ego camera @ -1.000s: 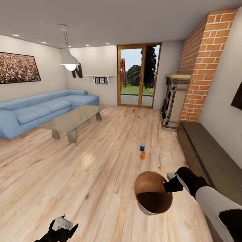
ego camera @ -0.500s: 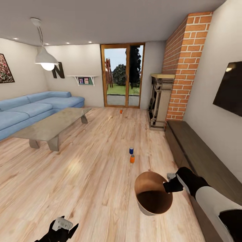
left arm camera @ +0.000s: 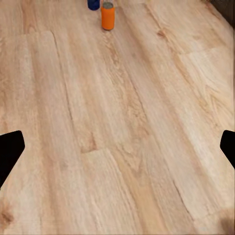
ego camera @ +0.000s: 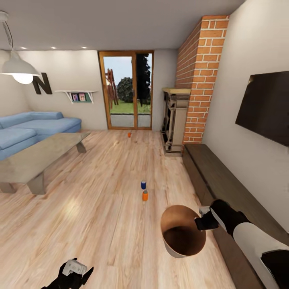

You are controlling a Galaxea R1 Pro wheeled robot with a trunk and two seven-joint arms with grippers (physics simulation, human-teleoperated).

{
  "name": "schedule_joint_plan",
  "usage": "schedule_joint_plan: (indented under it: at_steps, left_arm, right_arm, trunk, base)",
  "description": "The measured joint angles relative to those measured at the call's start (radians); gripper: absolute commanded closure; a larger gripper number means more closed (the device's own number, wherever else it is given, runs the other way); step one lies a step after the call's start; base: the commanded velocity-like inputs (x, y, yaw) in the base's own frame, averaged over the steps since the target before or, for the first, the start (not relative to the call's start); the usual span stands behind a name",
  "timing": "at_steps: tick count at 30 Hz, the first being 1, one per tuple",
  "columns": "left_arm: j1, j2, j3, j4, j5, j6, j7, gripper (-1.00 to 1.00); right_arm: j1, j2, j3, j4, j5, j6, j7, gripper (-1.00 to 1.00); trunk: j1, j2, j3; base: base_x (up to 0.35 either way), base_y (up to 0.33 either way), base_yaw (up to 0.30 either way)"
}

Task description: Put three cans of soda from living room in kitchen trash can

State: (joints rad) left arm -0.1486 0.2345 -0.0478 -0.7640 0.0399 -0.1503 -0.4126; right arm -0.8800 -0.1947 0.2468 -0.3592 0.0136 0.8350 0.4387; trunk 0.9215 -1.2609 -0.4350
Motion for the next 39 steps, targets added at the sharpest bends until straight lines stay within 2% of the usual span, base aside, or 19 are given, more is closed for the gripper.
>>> schedule_joint_plan:
  at_steps: [9, 33, 39]
  left_arm:
    - [0.000, -0.001, -0.001, 0.001, 0.000, 0.000, 0.000, -1.00]
    - [0.000, -0.001, -0.003, 0.002, 0.000, 0.000, 0.000, -1.00]
    - [0.000, -0.001, -0.003, 0.002, 0.000, 0.000, 0.000, -1.00]
  right_arm:
    - [0.000, 0.001, 0.002, 0.001, 0.005, -0.001, 0.000, 1.00]
    - [0.000, 0.003, 0.003, 0.001, 0.001, 0.000, 0.000, 1.00]
    - [0.000, 0.004, 0.002, 0.001, -0.002, 0.000, 0.000, 1.00]
  trunk:
    - [0.000, 0.000, 0.000]
    - [0.000, 0.000, 0.000]
    - [0.000, 0.000, 0.000]
  base:
    - [0.328, 0.000, -0.216]
    - [0.328, 0.060, -0.017]
    - [0.328, 0.078, -0.165]
